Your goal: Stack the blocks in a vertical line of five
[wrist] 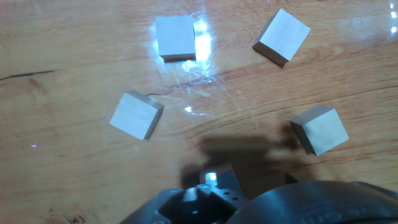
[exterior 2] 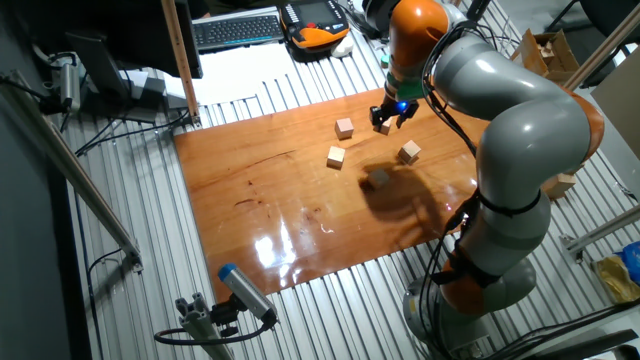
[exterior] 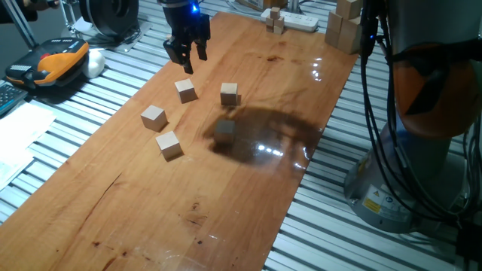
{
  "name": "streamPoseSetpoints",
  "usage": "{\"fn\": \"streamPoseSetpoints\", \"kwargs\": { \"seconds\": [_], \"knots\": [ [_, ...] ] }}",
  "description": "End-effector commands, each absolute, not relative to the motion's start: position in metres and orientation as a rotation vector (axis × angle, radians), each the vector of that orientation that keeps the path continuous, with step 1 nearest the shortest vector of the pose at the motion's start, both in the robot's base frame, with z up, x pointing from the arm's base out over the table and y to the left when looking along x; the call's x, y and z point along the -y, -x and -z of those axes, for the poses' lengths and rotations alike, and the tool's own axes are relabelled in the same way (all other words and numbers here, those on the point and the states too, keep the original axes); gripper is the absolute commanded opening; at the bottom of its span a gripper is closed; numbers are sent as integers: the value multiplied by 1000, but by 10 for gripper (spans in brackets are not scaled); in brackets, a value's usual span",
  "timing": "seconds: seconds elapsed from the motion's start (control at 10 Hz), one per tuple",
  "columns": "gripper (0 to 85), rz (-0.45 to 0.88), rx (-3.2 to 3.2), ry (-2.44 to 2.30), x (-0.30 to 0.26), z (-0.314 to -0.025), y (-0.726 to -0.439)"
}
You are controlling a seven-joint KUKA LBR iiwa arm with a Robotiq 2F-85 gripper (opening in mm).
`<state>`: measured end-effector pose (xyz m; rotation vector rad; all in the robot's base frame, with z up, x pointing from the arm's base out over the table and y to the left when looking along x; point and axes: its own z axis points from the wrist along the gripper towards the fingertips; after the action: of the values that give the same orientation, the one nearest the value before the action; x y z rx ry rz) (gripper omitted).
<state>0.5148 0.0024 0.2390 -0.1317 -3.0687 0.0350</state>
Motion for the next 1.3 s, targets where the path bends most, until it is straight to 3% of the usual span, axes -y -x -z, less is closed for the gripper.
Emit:
{"fn": "streamPoseSetpoints", "kwargs": {
  "seconds": [0.0,1.2],
  "knots": [
    [0,-38,3070,132,-2,-239,-515],
    [0,-5,3077,122,-1,-236,-517]
  ]
}}
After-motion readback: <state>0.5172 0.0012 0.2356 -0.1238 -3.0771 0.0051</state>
